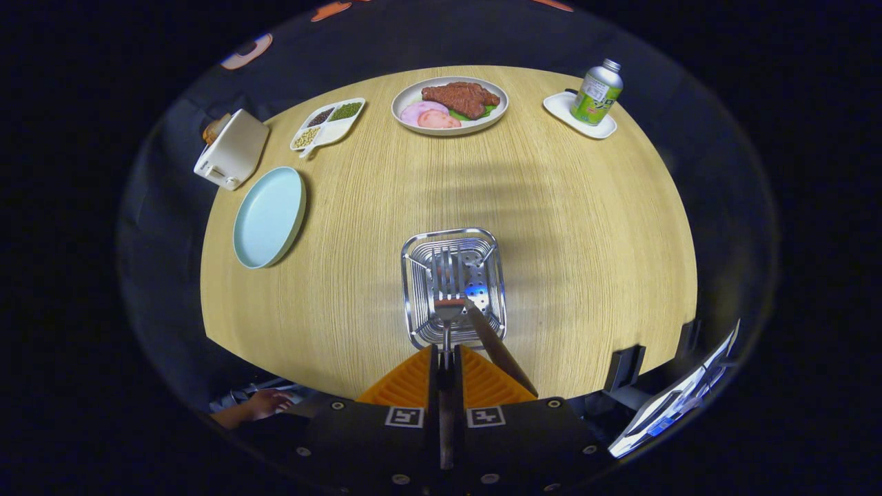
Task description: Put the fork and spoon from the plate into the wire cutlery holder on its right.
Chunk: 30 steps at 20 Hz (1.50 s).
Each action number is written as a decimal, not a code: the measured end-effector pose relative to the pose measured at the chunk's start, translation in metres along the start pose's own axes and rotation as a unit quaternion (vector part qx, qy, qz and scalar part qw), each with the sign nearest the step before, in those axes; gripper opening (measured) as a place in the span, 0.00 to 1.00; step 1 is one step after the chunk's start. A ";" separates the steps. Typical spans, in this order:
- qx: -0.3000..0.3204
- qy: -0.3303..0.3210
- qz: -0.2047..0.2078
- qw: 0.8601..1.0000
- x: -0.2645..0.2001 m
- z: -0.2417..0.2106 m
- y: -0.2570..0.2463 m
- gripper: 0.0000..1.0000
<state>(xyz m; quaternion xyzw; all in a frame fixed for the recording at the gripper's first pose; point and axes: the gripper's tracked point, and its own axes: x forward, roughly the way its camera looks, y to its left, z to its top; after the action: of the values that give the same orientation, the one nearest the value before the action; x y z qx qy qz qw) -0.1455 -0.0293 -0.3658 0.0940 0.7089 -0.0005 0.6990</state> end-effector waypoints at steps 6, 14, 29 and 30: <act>0.022 -0.083 0.056 0.995 -0.028 0.042 0.015 0.11; 0.002 -0.409 0.044 0.912 -0.160 0.161 0.005 0.45; -0.012 -0.715 -0.080 0.695 -0.387 0.198 -0.025 0.88; -0.014 -0.724 -0.080 0.685 -0.397 0.198 -0.022 0.89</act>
<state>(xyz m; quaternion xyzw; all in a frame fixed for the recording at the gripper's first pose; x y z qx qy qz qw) 0.0501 -0.1294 0.0200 -0.0024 -0.0135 -0.1146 0.9933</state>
